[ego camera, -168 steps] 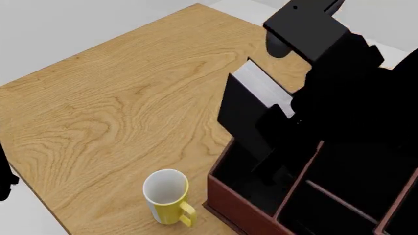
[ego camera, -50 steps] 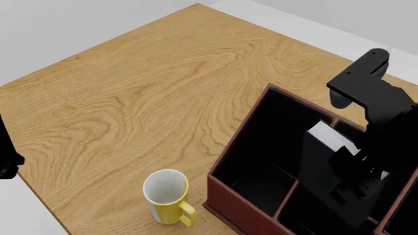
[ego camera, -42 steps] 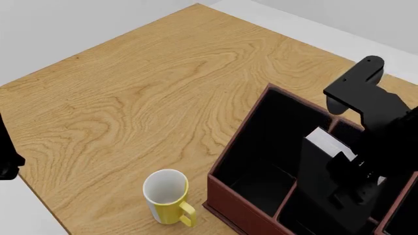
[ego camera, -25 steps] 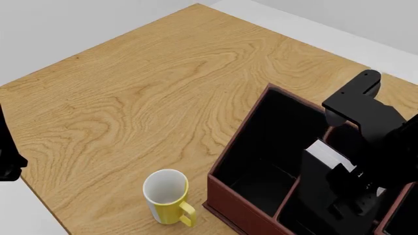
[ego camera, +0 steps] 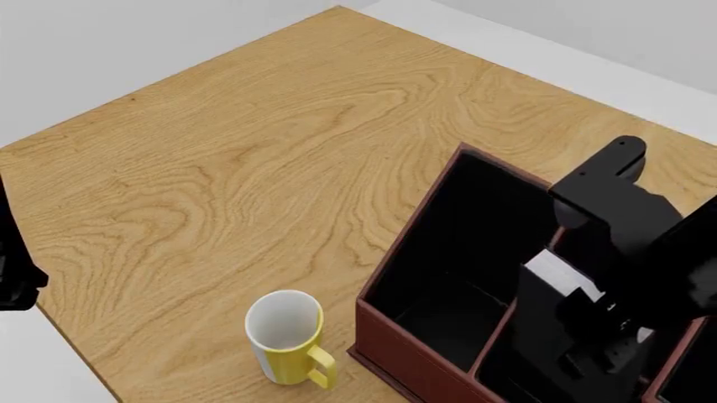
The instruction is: Pick up the book and place it in the back compartment of the caddy.
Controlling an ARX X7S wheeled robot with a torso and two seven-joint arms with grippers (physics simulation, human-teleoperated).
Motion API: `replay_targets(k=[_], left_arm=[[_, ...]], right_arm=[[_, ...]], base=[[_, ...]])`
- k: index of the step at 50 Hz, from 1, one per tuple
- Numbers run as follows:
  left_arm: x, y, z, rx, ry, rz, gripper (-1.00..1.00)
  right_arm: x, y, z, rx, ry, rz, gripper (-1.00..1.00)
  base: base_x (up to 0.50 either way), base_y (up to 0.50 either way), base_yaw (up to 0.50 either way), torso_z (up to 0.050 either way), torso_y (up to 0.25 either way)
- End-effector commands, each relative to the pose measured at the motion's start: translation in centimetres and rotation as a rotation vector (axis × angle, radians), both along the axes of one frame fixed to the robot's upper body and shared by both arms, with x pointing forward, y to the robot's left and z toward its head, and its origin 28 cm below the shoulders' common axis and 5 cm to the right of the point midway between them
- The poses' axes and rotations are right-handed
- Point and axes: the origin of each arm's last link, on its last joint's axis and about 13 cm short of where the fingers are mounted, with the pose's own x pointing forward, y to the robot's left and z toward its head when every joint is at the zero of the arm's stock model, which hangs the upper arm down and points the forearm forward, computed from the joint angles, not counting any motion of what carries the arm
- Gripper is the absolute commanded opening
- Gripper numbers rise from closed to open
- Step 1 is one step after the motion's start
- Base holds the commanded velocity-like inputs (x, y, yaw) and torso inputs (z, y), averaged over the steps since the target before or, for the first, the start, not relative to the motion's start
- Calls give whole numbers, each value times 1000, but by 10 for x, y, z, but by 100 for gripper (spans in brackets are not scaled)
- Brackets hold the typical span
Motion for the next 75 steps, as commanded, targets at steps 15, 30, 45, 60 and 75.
replay_targets(k=[15,30,45,60,75], left_arm=[[-3,-1,3,9,-2,-2,100],[-3,0,0,9,8,0,100],[-1,0,-3,11,18,0,100],[-2,0,-4,17,26,7,100],[-1,0,-3,22,26,5,100]], right_arm=[[15,2,-24,-20,17,16,-100],[25,1,-45,-44,37,15,-100],[31,2,-62,-33,55,13,-100],[33,0,-75,-48,67,-3,-100],[29,3,-88,-81,90,-12,-100]], base=[[1,0,0,1,1],[0,0,0,0,1],[0,0,0,0,1],[0,0,1,0,0],[0,0,0,0,0]])
